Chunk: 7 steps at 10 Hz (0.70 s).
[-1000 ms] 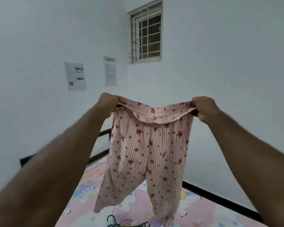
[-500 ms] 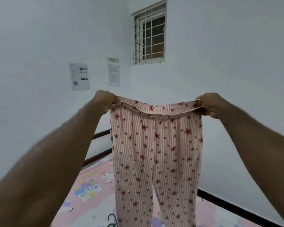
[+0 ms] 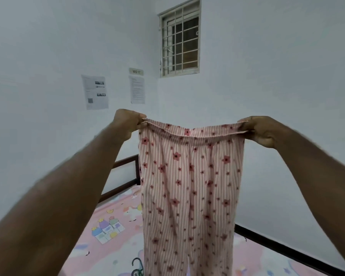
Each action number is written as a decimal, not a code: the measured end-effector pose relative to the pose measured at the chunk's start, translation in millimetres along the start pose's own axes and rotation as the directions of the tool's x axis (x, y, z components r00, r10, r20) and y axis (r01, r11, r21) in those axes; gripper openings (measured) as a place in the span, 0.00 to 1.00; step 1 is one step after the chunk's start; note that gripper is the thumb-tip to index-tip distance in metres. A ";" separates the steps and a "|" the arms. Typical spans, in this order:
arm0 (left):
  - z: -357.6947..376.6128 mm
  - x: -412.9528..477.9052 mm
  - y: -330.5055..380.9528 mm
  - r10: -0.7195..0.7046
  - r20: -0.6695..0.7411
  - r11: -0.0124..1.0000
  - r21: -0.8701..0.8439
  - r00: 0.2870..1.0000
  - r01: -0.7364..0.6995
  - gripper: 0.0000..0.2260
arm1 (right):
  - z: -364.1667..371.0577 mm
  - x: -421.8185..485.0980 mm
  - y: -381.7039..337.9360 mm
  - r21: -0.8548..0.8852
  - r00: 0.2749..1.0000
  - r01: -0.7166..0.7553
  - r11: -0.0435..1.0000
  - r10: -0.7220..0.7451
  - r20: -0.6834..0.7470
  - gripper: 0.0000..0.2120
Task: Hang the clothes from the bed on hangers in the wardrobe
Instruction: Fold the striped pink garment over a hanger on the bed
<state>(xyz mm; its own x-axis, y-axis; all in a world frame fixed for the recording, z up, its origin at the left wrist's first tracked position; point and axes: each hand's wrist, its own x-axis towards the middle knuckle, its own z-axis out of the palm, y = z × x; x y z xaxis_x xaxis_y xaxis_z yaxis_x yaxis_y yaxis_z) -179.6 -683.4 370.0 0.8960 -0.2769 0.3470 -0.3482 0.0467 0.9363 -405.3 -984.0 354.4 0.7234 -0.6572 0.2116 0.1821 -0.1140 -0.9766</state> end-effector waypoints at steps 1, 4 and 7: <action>-3.5 -2.2 -2.4 0.082 0.043 0.996 0.024 0.996 -0.083 0.06 | -6.0 1.1 0.8 -0.044 0.994 0.067 0.997 -0.063 0.093 0.09; -7.0 -5.6 -30.1 0.470 0.312 0.567 0.610 0.826 -0.553 0.06 | -15.4 -5.2 13.2 -0.531 0.930 0.355 0.769 -0.350 0.115 0.15; -10.5 -2.1 -34.1 0.412 0.555 0.284 0.676 0.723 -0.680 0.08 | -21.1 -6.9 21.2 -0.846 0.899 0.421 0.328 -0.273 0.341 0.12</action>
<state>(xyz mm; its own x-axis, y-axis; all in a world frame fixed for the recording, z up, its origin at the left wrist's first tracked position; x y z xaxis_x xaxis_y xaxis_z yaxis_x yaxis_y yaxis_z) -166.7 -674.3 337.8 0.3515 -0.7132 0.6065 -0.8947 -0.4467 -0.0068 -420.5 -997.6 331.5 0.8281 -0.3057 0.4698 -0.1993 -0.9440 -0.2631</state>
